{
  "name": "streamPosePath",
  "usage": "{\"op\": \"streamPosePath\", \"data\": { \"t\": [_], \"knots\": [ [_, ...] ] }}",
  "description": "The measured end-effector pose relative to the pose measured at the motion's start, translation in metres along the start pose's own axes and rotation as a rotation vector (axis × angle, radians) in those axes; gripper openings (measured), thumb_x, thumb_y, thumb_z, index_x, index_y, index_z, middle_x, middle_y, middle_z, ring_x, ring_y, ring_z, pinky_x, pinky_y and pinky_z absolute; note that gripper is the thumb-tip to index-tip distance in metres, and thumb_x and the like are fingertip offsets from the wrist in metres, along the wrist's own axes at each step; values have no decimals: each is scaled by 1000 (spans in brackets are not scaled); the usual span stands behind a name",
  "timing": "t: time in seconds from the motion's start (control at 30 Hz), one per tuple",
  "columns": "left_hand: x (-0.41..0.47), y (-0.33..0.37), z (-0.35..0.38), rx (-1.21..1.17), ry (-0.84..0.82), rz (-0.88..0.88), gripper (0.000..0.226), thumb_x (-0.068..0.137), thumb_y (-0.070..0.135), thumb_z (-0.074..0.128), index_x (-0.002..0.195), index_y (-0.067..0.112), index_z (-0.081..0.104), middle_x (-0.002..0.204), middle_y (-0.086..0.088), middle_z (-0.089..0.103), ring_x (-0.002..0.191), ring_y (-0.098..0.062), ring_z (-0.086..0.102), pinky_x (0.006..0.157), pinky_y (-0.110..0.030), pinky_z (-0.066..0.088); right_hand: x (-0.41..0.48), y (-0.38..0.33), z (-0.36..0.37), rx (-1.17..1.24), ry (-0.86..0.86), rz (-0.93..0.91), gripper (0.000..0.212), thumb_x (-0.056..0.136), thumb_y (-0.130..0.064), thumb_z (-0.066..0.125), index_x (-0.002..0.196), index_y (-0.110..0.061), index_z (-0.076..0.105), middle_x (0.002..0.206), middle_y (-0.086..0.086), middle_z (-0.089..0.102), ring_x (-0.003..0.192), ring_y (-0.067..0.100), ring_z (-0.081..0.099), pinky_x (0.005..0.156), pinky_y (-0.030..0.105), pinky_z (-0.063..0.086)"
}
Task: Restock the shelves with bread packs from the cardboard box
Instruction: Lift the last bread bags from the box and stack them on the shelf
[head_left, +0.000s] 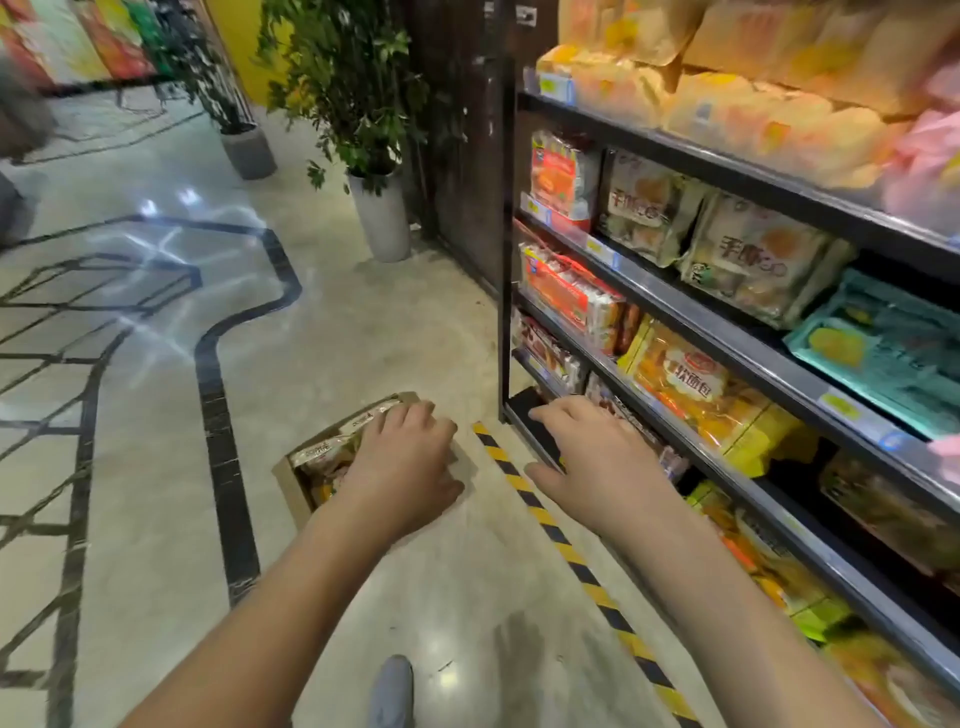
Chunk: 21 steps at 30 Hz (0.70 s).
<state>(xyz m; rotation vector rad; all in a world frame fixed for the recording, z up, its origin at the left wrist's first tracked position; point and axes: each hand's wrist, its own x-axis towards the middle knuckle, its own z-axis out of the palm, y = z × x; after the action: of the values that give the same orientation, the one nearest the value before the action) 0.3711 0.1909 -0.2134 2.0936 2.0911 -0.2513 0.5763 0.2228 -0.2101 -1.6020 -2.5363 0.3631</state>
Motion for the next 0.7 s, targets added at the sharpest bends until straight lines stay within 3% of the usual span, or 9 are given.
{"op": "streamPosePath", "data": {
  "t": [0.3,0.7],
  "knots": [
    [3,-157,21,-115,-23,-237,69,96,57,62,155,28,41,162,-5,35,152,-28,30,125,-44,26,113,-118,41,-50,-134,-208,53,98,-43,57,146,-26,46,145,-3,48,130,22,51,106,39,44],
    [69,-337,56,-197,-92,-302,70,96,57,61,155,25,41,161,-7,37,150,-29,32,124,-45,28,261,-230,109,-67,-276,-202,54,97,-41,58,149,-30,45,147,-6,48,130,18,52,104,38,47]
  ]
}}
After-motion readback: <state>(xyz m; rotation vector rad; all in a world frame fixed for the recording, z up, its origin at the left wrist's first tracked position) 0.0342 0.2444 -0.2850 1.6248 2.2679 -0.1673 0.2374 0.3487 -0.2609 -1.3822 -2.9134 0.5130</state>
